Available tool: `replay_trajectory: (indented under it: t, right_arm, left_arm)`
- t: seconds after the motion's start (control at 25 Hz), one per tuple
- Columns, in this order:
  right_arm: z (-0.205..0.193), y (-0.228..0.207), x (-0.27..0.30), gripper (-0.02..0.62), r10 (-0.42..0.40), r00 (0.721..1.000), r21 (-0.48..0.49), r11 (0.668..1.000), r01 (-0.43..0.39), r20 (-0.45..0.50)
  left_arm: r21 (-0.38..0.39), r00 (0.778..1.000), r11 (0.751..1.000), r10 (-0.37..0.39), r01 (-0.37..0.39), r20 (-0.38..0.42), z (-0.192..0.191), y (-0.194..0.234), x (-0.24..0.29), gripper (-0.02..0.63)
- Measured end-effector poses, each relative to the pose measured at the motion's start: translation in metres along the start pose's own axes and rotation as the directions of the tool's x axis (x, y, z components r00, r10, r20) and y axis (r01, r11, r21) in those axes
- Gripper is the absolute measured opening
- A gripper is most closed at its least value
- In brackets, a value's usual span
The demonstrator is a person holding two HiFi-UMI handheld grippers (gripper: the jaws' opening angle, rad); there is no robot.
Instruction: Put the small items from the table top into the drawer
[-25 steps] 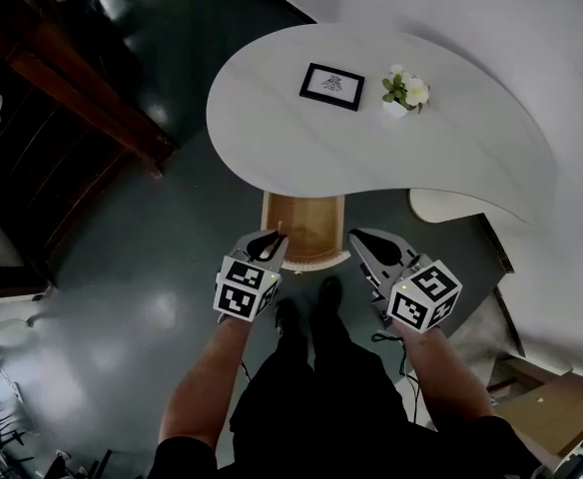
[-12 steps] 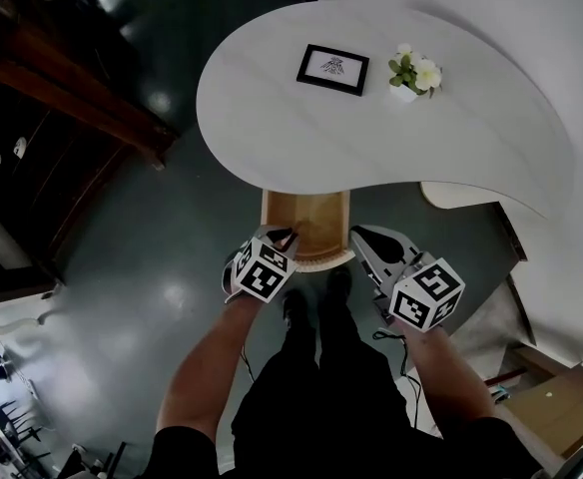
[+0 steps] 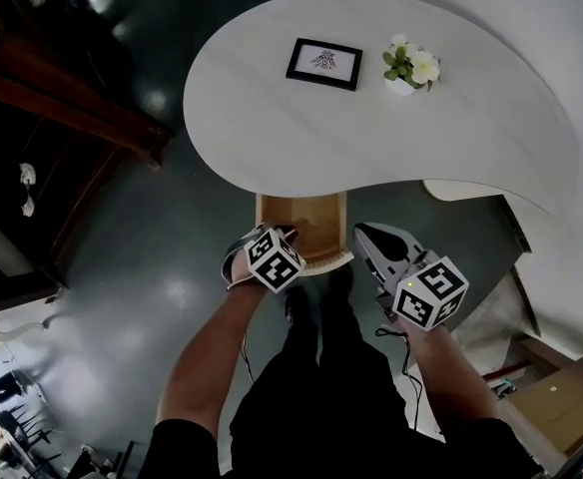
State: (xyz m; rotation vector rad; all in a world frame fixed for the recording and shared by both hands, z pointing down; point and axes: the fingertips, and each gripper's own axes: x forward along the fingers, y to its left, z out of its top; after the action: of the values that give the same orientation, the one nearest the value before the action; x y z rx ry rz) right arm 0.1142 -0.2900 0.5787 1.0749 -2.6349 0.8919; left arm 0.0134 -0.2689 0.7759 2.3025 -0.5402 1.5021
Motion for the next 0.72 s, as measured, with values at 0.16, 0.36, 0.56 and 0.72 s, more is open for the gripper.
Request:
replay_trajectory:
  t: [0.16, 0.36, 0.56, 0.72]
  right_arm:
    - [-0.005, -0.002, 0.002, 0.011, -0.002, 1.000, 0.004, 1.000, 0.002, 0.001]
    - [-0.013, -0.006, -0.003, 0.011, -0.014, 1.000, 0.017, 1.000, 0.014, -0.003]
    - [-0.018, -0.013, -0.011, 0.011, -0.033, 0.999, 0.024, 0.999, 0.034, -0.008]
    - [-0.020, -0.015, -0.014, 0.011, -0.045, 0.999, 0.029, 0.999, 0.045, -0.008]
  left_arm:
    - [0.128, 0.994, 0.992, 0.018, -0.004, -0.105, -0.017, 0.001, 0.016, 0.051]
    - [0.203, 0.984, 0.979, 0.003, 0.034, -0.180, -0.029, -0.003, 0.030, 0.052]
    - [0.218, 0.977, 0.973, -0.024, 0.072, -0.213, -0.035, -0.007, 0.040, 0.052]
    - [0.242, 0.974, 0.966, -0.041, 0.096, -0.221, -0.033, -0.011, 0.042, 0.056]
